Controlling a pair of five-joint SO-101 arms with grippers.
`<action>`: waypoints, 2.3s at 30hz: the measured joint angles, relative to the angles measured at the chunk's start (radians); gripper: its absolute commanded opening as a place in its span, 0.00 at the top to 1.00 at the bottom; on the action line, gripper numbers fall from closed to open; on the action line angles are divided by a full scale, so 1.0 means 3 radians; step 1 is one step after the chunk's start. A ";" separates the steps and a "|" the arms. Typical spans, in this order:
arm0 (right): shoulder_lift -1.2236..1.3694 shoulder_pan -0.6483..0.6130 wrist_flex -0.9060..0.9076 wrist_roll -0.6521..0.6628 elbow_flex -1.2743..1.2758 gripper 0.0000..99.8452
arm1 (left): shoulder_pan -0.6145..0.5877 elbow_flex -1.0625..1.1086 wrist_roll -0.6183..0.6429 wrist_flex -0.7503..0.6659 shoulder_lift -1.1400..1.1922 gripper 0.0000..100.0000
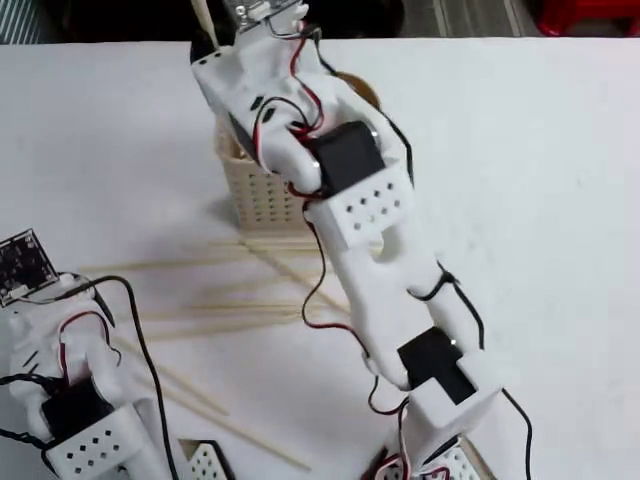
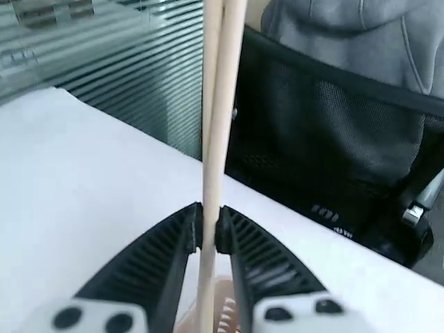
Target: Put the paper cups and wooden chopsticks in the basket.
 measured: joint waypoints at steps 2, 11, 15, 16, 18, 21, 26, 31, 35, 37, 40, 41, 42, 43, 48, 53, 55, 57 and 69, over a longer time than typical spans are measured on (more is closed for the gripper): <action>0.0005 0.0072 -0.0215 -0.0102 0.0245 0.98 | 0.0000 0.0000 0.0000 0.0000 0.0000 0.97; 0.0005 0.0276 -0.0900 -0.0210 0.1018 0.98 | 0.0000 0.0000 0.0000 0.0000 0.0000 0.97; -0.0036 0.0286 -0.0967 -0.0210 0.1212 0.98 | 0.0000 0.0000 0.0000 0.0000 0.0000 0.97; -0.0061 0.0292 -0.0967 -0.0210 0.1284 0.98 | 0.0000 0.0000 0.0000 0.0000 0.0000 0.97; -0.0153 0.0292 -0.0987 -0.0210 0.1442 0.98 | 0.0000 0.0000 0.0000 0.0000 0.0000 0.97; -0.0353 0.0292 -0.1105 -0.0210 0.1718 0.96 | 0.0000 0.0000 0.0000 0.0000 0.0000 0.97; -0.0644 0.0292 -0.1181 -0.0210 0.2046 0.85 | 0.0000 0.0000 0.0000 0.0000 0.0000 0.97; -0.0962 0.0286 -0.1033 -0.0210 0.2102 0.87 | 0.0000 0.0000 0.0000 -0.0010 0.0000 0.97; -0.1299 0.0276 -0.0726 -0.0210 0.2102 0.98 | 0.0000 0.0000 0.0000 -0.0010 0.0000 0.97; -0.1504 0.0271 -0.0527 -0.0210 0.2102 0.97 | 0.0000 0.0000 0.0000 -0.0010 0.0000 0.97; -0.1816 0.0271 -0.0153 -0.0210 0.2102 0.98 | 0.0000 0.0000 0.0000 -0.0010 0.0000 0.97; -0.1913 0.0271 -0.0005 -0.0210 0.2102 0.98 | 0.0000 0.0000 0.0000 -0.0010 0.0000 0.97; -0.1995 0.0271 0.0143 -0.0210 0.2102 0.98 | 0.0000 0.0000 -0.0015 -0.0010 0.0000 0.97; -0.2071 0.0271 0.0302 -0.0210 0.2097 0.98 | 0.0000 0.0000 -0.0072 -0.0031 0.0000 0.97; -0.2281 0.0419 0.1095 -0.0210 0.2097 0.98 | 0.0205 -0.0020 -0.0363 -0.0087 0.0000 0.97; -0.2296 0.0808 0.1770 -0.0210 0.2133 0.98 | 0.0629 -0.0271 -0.0742 0.0123 0.0000 0.97; -0.2327 0.0951 0.1872 -0.0210 0.2296 0.98 | 0.0829 -0.0450 -0.0921 0.0312 0.0000 0.97; -0.2348 0.1059 0.1882 -0.0210 0.2516 0.98 | 0.1023 -0.0680 -0.1074 0.0522 0.0000 0.97; -0.2767 0.1831 0.0624 -0.0419 0.4225 0.98 | 0.2005 -0.1601 -0.1851 0.1463 0.0644 0.81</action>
